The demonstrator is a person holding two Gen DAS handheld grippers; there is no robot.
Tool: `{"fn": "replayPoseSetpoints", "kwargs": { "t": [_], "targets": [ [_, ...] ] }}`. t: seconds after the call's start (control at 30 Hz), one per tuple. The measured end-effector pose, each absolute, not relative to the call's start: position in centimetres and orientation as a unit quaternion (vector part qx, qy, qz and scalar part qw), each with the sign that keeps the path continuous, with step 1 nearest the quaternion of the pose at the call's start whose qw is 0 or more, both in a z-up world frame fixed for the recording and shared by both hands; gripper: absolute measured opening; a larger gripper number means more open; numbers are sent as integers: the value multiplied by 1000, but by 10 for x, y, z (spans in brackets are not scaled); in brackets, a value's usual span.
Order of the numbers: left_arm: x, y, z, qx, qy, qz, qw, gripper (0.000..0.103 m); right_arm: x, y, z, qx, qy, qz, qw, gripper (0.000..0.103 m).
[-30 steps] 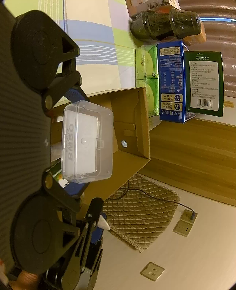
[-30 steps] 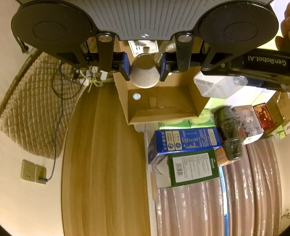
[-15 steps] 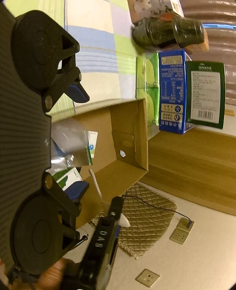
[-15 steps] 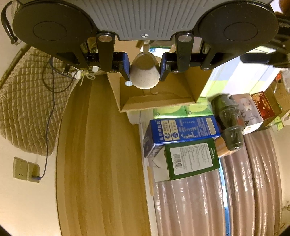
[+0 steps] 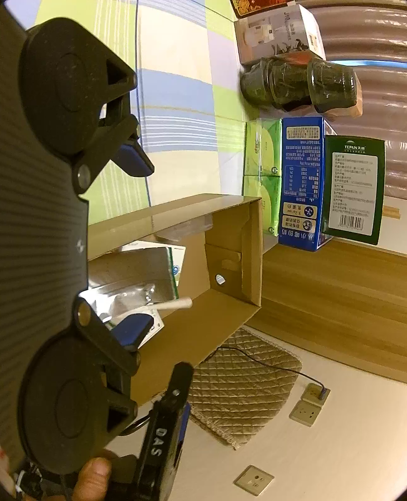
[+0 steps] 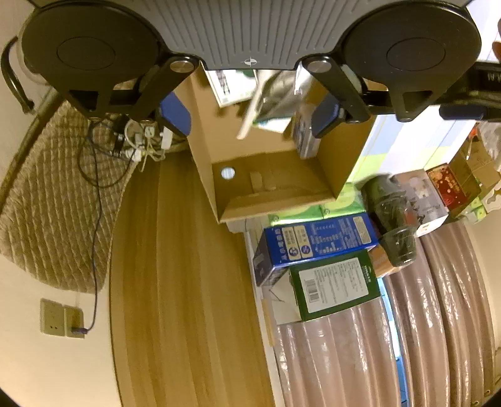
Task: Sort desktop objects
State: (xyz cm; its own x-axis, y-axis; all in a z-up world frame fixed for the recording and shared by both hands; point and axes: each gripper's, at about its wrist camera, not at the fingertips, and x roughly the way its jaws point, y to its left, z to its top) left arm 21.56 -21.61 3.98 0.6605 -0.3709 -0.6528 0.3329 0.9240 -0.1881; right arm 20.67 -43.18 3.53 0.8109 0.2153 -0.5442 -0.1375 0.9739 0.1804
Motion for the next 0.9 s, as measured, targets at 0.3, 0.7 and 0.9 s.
{"fn": "replayPoseSetpoints", "kwargs": {
  "t": [0.3,0.7,0.9],
  "targets": [
    [169,-217,47,-11,353,-196,915,102,146,-438,40,73,306,74,946,101],
    [102,-210,54,-4,341,-165,926,102,75,-442,59,81,327,61,940,101],
    [72,-209,58,-16,346,-152,926,102,50,-442,62,79,337,66,936,101]
  ]
}}
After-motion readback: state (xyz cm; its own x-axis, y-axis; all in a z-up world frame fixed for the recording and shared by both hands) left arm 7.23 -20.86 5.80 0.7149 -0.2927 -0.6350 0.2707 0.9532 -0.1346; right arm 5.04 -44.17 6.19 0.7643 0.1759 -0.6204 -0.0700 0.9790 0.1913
